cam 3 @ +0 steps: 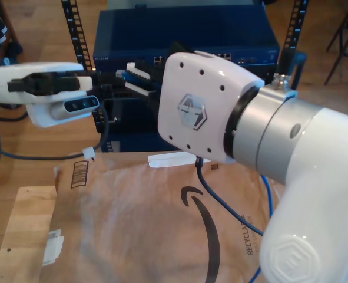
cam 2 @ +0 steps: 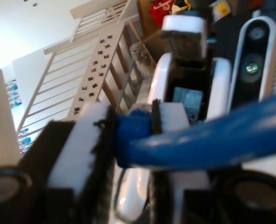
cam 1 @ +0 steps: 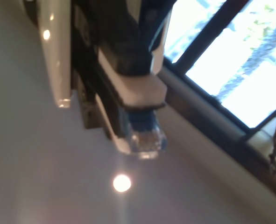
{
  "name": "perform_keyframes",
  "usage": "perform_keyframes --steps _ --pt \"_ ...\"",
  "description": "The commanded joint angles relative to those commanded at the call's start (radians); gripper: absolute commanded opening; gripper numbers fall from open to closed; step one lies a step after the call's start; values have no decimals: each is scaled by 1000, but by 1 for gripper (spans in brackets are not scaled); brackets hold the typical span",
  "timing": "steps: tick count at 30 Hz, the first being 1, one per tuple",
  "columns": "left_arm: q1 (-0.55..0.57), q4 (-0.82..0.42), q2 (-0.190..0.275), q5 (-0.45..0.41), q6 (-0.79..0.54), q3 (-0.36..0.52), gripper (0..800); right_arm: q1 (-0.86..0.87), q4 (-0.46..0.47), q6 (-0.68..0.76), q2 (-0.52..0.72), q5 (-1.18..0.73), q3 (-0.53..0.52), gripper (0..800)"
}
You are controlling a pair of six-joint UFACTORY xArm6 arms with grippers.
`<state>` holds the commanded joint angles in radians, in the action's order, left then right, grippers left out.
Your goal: Grab the cable and plug it in
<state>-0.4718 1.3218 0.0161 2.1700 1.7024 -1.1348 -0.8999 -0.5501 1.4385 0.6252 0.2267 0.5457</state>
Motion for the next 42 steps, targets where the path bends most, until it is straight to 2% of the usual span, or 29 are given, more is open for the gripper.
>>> perform_keyframes --steps 2,6,9,11,13,20,23,27,30,32,36,38,40,42 --pt "-29 -164 6 -46 -40 -60 800 18 2 0 -32 0 2 0" --pt "-48 -500 97 -91 -124 -91 800 129 3 -2 -77 -2 9 0" --pt "-129 -657 152 -91 -184 -74 800 212 3 -2 -81 -2 -5 0" --pt "-207 -715 166 -91 -247 -35 800 261 3 -2 -83 11 -29 0" --pt "-272 -778 207 -87 -342 3 800 298 8 -3 -83 52 -51 1" --pt "-411 -1053 428 -92 -621 224 800 408 40 -29 -109 338 -183 1" --pt "-419 -1220 557 -117 -740 362 800 410 25 -133 -140 529 -241 2" --pt "-468 -1295 697 -157 -898 483 800 396 -123 -259 -216 812 -295 1" --pt "-598 -1315 709 -166 -1037 516 800 322 -242 -353 -276 994 -316 1" --pt "-704 -1316 709 -221 -1166 557 800 273 -284 -353 -316 1086 -336 1" --pt "-953 -1375 704 -465 -1379 721 800 255 -319 -353 -339 1178 -387 0" --pt "-1060 -1384 704 -600 -1444 793 800 224 -362 -353 -339 1183 -407 0" --pt "-1115 -1386 703 -703 -1488 836 800 192 -413 -353 -339 1185 -408 0" --pt "-1123 -1384 698 -783 -1513 885 800 169 -445 -354 -339 1185 -410 0"
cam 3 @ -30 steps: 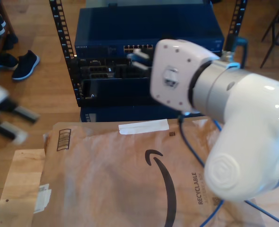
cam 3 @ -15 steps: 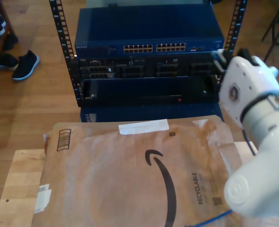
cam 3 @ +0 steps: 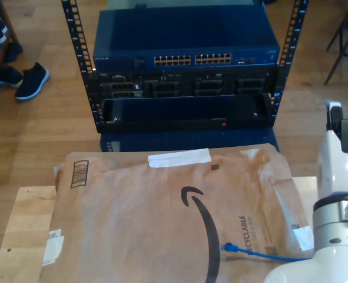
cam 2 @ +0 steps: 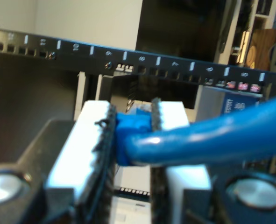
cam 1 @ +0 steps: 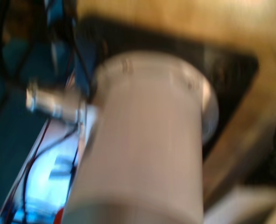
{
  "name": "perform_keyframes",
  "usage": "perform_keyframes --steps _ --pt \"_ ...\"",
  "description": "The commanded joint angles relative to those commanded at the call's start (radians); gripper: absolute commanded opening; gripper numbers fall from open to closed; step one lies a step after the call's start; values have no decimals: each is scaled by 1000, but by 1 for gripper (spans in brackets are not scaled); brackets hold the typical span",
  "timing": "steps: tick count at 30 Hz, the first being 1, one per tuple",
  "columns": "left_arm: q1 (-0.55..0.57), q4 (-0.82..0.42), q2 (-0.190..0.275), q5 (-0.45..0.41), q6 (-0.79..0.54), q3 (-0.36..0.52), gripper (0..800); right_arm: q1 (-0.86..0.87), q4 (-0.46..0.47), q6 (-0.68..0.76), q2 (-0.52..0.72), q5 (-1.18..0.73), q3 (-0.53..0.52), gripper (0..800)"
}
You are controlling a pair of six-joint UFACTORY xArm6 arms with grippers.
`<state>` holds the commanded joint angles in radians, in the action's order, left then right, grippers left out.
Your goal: Grab the cable and plug it in
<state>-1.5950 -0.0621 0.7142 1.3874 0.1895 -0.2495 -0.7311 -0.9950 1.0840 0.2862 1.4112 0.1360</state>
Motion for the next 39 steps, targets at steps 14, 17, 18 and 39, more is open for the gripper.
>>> perform_keyframes --steps 14,17,18,39 --pt "-54 5 -143 -272 -115 137 800 -5 2 -2 -3 -2 -28 0" --pt "-75 5 -176 -282 -115 141 800 -6 3 -25 -3 -2 -26 0" --pt "-77 5 -195 -287 -115 141 800 -9 3 -51 2 -2 -25 0" --pt "-78 6 -196 -305 -114 144 800 74 37 -21 -180 -71 210 0"
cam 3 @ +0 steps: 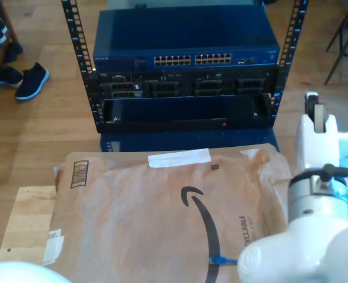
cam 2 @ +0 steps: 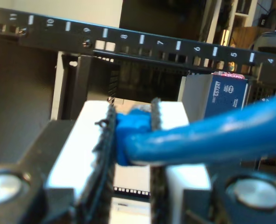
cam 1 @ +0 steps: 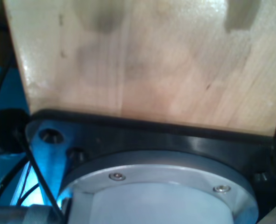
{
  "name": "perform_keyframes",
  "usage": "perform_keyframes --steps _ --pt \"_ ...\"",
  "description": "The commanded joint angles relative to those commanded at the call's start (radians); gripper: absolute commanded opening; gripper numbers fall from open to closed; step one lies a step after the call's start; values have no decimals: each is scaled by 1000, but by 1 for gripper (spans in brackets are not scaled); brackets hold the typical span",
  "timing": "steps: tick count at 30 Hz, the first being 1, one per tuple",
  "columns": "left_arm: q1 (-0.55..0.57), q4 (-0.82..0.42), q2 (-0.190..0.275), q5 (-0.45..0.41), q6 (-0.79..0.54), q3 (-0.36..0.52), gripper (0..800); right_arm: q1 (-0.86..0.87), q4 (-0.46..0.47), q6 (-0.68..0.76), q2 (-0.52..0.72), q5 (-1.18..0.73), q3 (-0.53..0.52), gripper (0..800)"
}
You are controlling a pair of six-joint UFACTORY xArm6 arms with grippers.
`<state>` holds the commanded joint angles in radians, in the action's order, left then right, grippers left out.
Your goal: Grab the cable and plug it in
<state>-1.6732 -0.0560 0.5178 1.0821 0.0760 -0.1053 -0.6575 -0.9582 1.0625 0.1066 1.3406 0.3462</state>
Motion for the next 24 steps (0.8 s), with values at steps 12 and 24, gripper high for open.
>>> perform_keyframes --steps 12,24 --pt "0 0 0 0 0 2 800 21 37 -2 -103 9 46 0" --pt "0 0 0 0 0 0 800 66 138 -160 -35 -215 58 0"
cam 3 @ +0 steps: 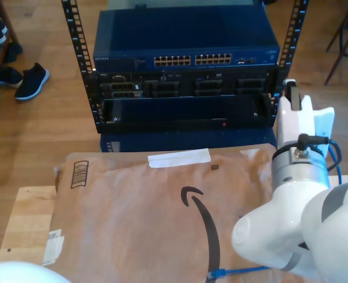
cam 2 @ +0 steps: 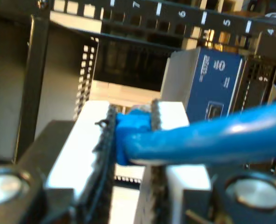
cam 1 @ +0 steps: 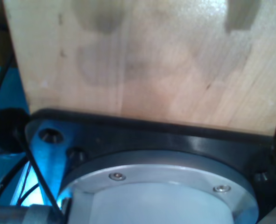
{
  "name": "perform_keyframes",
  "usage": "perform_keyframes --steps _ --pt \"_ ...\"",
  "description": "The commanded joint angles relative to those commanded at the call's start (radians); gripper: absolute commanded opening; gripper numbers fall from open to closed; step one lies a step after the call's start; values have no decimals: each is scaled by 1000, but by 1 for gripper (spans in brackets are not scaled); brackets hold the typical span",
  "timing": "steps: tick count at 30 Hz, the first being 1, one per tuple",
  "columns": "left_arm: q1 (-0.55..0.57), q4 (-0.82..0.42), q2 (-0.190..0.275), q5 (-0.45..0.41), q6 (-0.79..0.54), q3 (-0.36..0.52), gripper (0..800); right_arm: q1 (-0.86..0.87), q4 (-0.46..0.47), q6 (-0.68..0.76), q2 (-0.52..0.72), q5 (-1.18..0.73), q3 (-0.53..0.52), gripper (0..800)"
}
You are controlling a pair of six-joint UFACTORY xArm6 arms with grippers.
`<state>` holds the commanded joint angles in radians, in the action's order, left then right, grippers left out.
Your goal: Grab the cable and plug it in
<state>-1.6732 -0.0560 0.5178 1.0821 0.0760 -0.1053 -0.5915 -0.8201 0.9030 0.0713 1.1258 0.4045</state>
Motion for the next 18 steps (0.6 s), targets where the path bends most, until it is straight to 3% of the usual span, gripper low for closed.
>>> perform_keyframes --steps 3,7,11,15,18 --pt "0 0 0 0 0 2 800 0 60 -6 20 -29 -60 0" --pt "0 0 0 0 0 0 800 -34 89 219 15 -17 -115 1" --pt "0 0 0 0 0 2 800 9 132 226 -43 -15 23 3" --pt "0 0 0 0 0 2 800 26 124 224 -94 -21 155 3" --pt "0 0 0 0 0 0 800 25 81 224 -129 -20 186 3"
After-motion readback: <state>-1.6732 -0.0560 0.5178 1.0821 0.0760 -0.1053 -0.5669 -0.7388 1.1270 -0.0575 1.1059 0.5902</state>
